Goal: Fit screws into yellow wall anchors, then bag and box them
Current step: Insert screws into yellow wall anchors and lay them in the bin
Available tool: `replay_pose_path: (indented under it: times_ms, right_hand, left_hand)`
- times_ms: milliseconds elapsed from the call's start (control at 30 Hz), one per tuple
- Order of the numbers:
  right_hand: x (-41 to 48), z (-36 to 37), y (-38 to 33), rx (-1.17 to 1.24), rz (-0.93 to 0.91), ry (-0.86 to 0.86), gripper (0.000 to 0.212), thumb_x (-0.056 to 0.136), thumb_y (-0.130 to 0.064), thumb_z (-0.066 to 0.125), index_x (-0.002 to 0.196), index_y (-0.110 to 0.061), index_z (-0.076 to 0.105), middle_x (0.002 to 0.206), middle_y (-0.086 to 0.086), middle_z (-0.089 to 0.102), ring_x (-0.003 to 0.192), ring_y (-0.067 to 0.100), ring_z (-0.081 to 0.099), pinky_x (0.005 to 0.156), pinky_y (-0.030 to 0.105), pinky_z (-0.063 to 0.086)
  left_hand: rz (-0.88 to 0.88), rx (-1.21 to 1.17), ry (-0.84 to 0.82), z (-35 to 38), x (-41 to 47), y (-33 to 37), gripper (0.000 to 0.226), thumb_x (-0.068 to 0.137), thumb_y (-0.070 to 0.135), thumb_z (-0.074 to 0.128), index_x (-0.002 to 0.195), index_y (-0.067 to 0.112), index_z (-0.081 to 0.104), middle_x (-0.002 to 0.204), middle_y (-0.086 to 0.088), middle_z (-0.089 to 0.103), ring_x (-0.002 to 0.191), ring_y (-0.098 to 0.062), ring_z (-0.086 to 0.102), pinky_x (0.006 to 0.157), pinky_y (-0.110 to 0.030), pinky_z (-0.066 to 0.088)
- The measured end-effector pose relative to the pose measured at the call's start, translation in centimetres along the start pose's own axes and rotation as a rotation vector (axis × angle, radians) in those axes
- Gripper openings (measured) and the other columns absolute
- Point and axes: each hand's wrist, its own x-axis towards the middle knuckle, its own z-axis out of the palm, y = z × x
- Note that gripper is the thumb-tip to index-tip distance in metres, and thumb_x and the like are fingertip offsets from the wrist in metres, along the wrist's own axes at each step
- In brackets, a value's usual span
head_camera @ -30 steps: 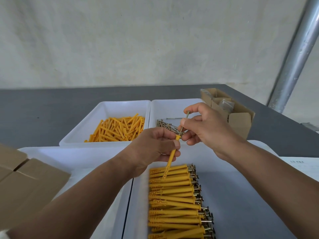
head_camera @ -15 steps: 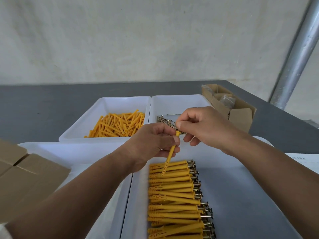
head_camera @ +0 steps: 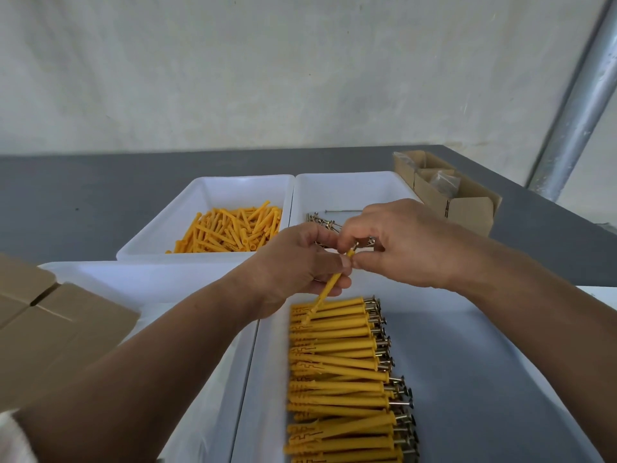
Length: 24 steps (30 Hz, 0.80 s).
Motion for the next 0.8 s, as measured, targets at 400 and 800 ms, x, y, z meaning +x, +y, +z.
replay_pose_path:
  times_ms: [400,800]
  right_hand:
    - [-0.5,0.6,0.1,0.024,0.192,-0.454,0.003,0.089,-0.036,0.067,0.089,-0.034,0.069,0.071,-0.004,0.069,0.058,0.008,0.066,0.042,0.015,0.041]
    - [-0.3,1.9,-0.1,0.033,0.194,-0.504,0.01,0.09,-0.04,0.064,0.1,-0.037,0.066,0.076,-0.003,0.072,0.067,0.012,0.071,0.062,0.025,0.055]
  left_hand:
    - [0.132,-0.098,0.346,-3.1,0.9,0.4,0.007,0.088,0.005,0.067,0.087,0.011,0.069,0.07,-0.001,0.071,0.072,-0.015,0.071,0.067,-0.026,0.06]
    - [0.0,0.981,0.755,-7.7,1.9,-2.7,0.025,0.092,0.037,0.053,0.089,0.018,0.069,0.087,0.001,0.063,0.089,-0.022,0.056,0.071,-0.031,0.044]
